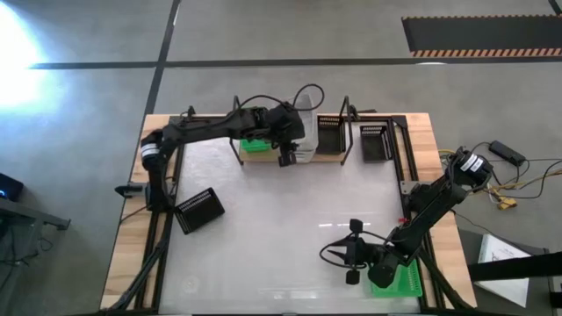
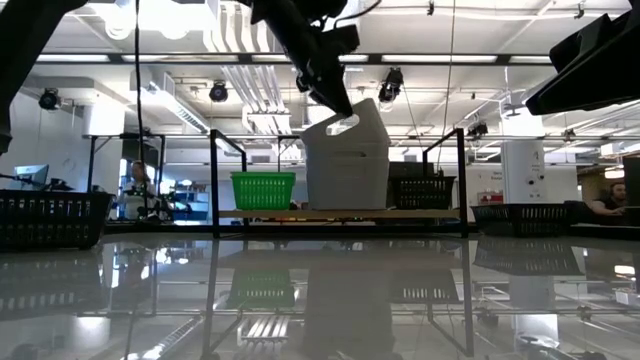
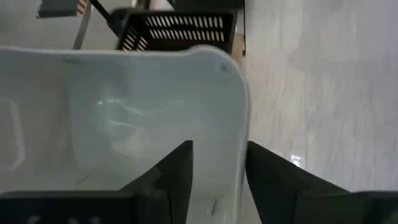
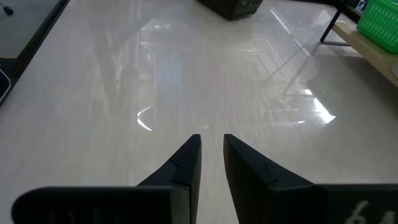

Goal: Stack baskets on shelf by color
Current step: Stack the white bin on the stacked white bins on the shelf

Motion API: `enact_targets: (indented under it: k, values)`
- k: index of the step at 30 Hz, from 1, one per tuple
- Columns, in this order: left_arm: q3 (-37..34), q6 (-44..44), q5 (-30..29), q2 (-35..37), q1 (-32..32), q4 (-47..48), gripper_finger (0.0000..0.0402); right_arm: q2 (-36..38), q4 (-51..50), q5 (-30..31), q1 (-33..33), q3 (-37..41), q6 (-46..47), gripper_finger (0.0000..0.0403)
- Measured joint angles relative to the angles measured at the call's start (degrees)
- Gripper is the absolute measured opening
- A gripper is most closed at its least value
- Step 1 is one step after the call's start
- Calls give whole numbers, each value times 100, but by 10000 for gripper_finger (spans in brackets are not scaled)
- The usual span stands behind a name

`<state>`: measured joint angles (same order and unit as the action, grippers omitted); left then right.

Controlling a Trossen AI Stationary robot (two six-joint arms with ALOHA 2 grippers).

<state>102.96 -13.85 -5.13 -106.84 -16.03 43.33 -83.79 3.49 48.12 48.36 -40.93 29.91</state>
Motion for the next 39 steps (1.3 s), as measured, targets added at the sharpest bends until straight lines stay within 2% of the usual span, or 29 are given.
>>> enact_targets:
  k: [4,10,15,25,31,39]
  values:
    - [19,-2,38,24,11,72,110,0,-15,-2,0,7,2,61]
    - [-252,-176,-26,21,0,122,52,0,-11,-2,0,9,4,61]
    - [-178,-342,-257,17,2,151,5,0,-4,-2,0,9,-3,61]
    - [282,-404,-297,16,14,620,1,0,-13,-2,0,11,-11,61]
    - [332,-429,-546,17,121,774,0,0,-13,-2,0,11,-11,61]
    - [326,-443,-548,-239,129,865,0,0,-14,0,0,13,-46,61]
